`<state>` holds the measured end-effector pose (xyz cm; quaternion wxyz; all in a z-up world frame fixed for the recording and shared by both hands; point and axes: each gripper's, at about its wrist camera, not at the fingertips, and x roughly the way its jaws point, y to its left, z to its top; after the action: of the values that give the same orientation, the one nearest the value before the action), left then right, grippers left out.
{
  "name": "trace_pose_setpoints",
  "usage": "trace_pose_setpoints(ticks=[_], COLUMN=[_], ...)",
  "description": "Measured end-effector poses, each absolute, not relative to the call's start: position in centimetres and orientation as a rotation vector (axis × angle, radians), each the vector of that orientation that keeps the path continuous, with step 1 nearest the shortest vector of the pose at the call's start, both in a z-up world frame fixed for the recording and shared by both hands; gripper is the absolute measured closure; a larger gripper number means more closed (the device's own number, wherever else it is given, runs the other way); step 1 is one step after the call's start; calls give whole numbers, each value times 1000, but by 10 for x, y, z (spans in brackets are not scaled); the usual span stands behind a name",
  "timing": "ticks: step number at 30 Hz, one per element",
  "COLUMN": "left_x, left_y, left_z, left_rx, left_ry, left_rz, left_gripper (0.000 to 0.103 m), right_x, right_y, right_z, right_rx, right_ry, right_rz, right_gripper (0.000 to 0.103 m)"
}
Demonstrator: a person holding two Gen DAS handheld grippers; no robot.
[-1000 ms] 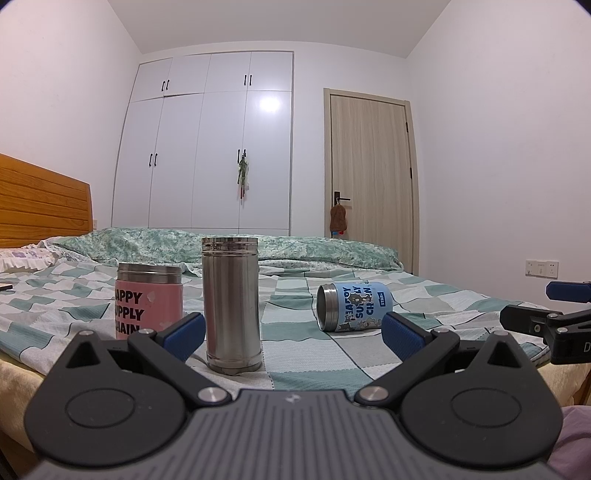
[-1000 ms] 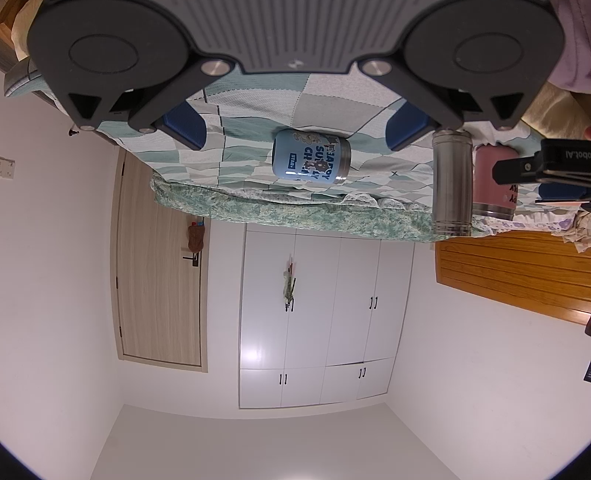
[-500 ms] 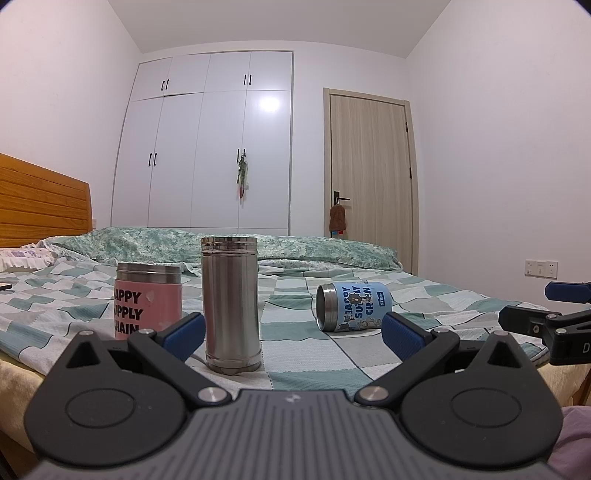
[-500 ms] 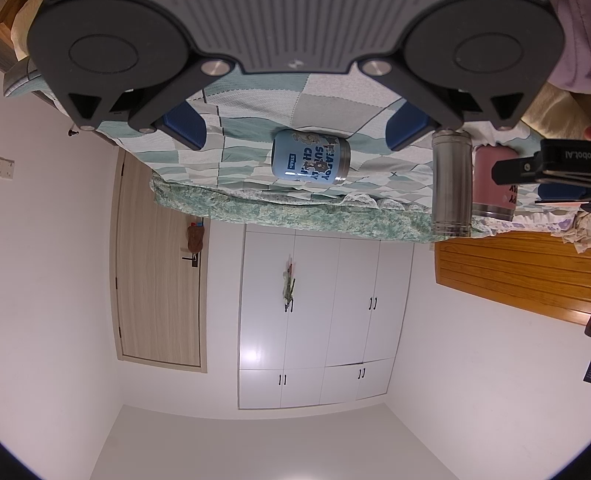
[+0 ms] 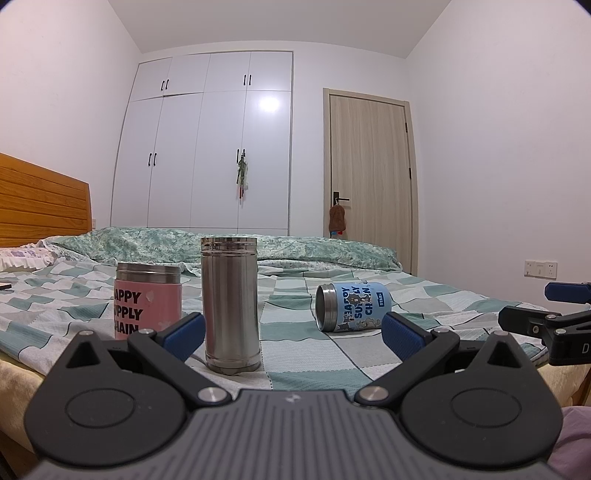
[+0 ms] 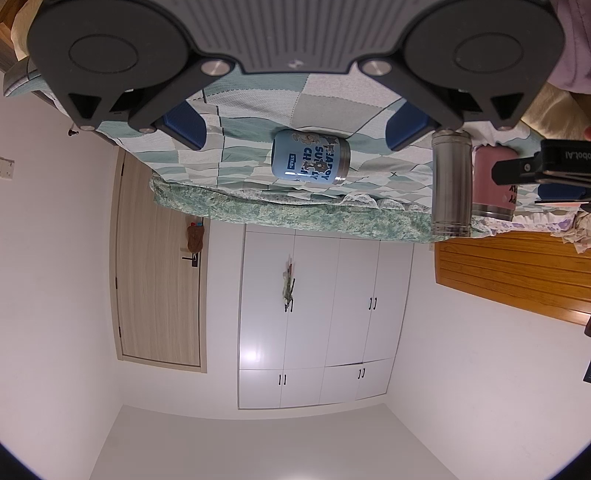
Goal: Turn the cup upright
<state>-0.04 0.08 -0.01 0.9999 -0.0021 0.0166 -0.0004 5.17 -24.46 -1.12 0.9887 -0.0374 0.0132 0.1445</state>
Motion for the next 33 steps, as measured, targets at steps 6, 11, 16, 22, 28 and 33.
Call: trace_pose_setpoints(ticks=[6,11,16,22,28,33], left_x=[-1,-1,-1,-1,-1,2], left_y=[1,1,1,1,1,-5], left_z=[0,0,0,0,0,3], left_rx=[-5,-5,-6,-5,-5,8], left_ry=[33,33,32,33,33,51], left_rz=[-1,-1,-1,-1,0,-9], left_gripper=[0,0,0,0,0,0], right_x=[52,52,52,52,52,52], right_y=[-244,-244,-244,-244,-244,-244], right_z=[-11,-11,-11,-11,-11,-10], right_rx=[-75,-75,-75,-75,-76,-75], right_ry=[27,26,27,27,27,33], right_rz=[290,290,290,290,290,286], right_gripper=[0,0,0,0,0,0])
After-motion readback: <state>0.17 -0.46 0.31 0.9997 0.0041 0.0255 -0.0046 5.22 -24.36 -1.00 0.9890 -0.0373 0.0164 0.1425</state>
